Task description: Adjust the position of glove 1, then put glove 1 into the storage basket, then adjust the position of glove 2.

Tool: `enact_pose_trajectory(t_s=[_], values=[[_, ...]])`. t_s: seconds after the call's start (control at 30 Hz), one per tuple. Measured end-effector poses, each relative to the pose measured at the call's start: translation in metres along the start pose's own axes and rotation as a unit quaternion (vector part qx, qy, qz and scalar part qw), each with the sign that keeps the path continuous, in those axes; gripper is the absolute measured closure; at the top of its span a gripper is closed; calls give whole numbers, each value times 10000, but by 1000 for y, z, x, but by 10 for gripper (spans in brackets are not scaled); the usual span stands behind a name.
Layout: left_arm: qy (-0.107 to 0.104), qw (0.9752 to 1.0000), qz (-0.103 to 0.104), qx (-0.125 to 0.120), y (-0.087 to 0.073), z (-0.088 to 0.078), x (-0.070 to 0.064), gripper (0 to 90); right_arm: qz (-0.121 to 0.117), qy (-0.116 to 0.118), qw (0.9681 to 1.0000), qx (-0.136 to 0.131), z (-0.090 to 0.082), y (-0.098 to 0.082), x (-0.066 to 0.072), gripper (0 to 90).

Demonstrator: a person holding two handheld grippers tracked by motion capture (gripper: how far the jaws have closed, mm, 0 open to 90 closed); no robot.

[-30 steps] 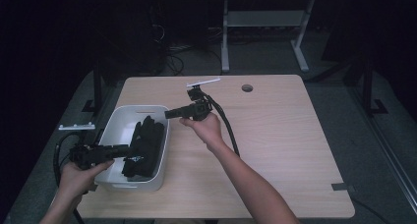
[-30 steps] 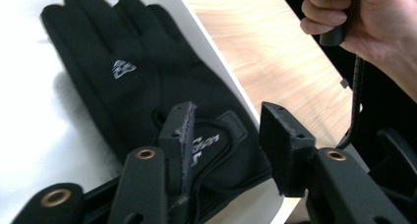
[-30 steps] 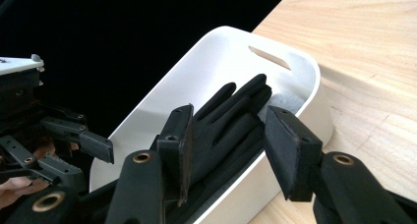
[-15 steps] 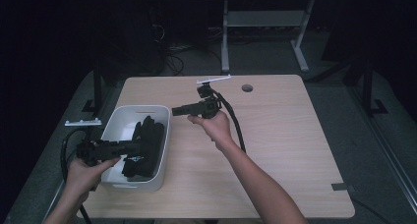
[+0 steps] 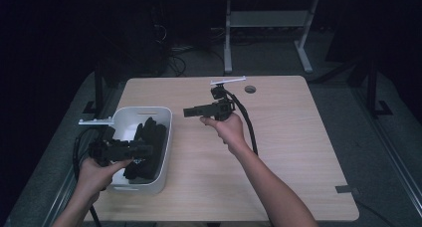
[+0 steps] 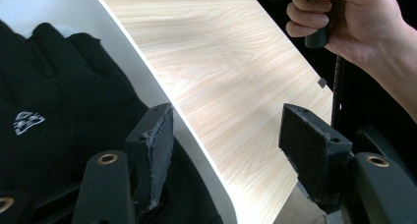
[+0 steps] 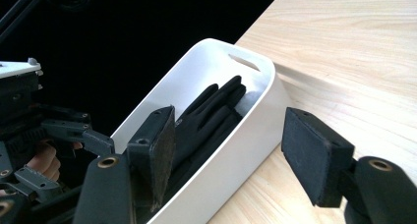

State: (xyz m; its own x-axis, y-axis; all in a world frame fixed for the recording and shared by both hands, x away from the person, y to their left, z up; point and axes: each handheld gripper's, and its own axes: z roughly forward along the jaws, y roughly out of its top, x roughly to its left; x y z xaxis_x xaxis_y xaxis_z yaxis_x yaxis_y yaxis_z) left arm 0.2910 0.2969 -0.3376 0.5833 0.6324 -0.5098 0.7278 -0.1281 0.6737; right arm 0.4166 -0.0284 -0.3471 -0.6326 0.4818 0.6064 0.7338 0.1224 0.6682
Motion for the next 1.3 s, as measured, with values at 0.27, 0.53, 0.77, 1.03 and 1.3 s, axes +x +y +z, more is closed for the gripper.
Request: enact_pose_trajectory(t_s=[0.27,0.53,0.77,1.03,1.3], values=[[-58,10000,45,67,3,9,-4,368,4,-50,9999,-88,-15,-3,-7,361],[-180,9998,54,10,7,14,-10,347,53,-80,9998,-147,-28,-6,-11,349],[-215,9997,93,39,8,19,-14,331,68,-134,9996,-232,-42,-11,-15,341],[-250,9996,115,63,12,26,-19,321,116,-212,9995,-220,-56,-17,-23,341],[-295,9993,178,132,14,33,-24,320,154,-268,9990,-336,-68,-22,-28,339]])
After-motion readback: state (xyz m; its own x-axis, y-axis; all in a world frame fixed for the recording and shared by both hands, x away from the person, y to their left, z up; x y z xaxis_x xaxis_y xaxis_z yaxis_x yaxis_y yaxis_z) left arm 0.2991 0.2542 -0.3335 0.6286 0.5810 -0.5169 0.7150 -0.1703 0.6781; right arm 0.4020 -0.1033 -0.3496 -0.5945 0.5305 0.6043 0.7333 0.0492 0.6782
